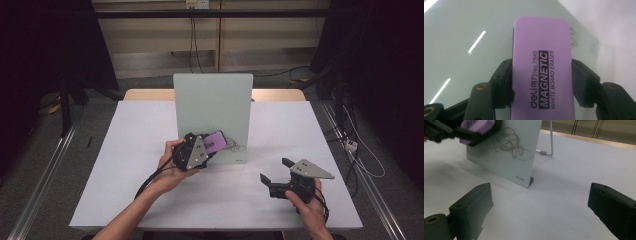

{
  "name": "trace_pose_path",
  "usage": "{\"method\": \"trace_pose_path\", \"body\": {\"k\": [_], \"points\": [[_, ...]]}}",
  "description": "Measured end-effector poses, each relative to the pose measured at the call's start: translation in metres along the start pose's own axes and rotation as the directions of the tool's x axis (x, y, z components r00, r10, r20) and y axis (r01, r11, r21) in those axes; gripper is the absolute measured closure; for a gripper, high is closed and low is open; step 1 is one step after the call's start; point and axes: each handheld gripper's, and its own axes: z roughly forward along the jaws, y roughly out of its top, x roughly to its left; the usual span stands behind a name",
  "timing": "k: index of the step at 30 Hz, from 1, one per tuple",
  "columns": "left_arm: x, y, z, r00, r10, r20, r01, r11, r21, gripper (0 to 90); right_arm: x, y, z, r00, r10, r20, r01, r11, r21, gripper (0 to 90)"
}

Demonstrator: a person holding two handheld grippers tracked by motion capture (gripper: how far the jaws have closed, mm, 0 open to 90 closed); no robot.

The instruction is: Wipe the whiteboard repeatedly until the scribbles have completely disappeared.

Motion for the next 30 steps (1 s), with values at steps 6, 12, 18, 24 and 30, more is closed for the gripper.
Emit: {"method": "trace_pose_path", "body": {"k": [6, 12, 18, 24, 30], "points": [[0.004, -0.001, -0.003, 0.9997, -0.012, -0.02, 0.012, 0.9999, -0.009, 41.0, 0.0, 0.0, 0.001, 1.0, -0.003, 0.001, 0.003, 1.0, 0.002, 5.5], [-0.015, -0.005, 0.007, 0.9991, 0.037, 0.023, -0.037, 0.9989, 0.027, 41.0, 0.001, 0.0, 0.001, 1.0, 0.0, -0.001, 0.0, 1.0, 0.003, 5.5], [-0.031, -0.008, 0.018, 0.9906, 0.075, 0.114, -0.082, 0.9946, 0.063, 41.0, 0.001, 0.0, 0.001, 1.0, 0.002, -0.002, -0.002, 1.0, 0.003, 5.5], [-0.044, -0.01, 0.025, 0.9787, 0.116, 0.17, -0.134, 0.9864, 0.096, 40.9, 0.001, 0.0, 0.001, 1.0, -0.002, -0.001, 0.002, 1.0, 0.002, 5.5], [-0.042, -0.007, 0.026, 0.9773, 0.125, 0.17, -0.143, 0.985, 0.096, 41.0, 0.0, 0.0, 0.001, 1.0, -0.001, -0.002, 0.001, 1.0, 0.002, 5.4]]}}
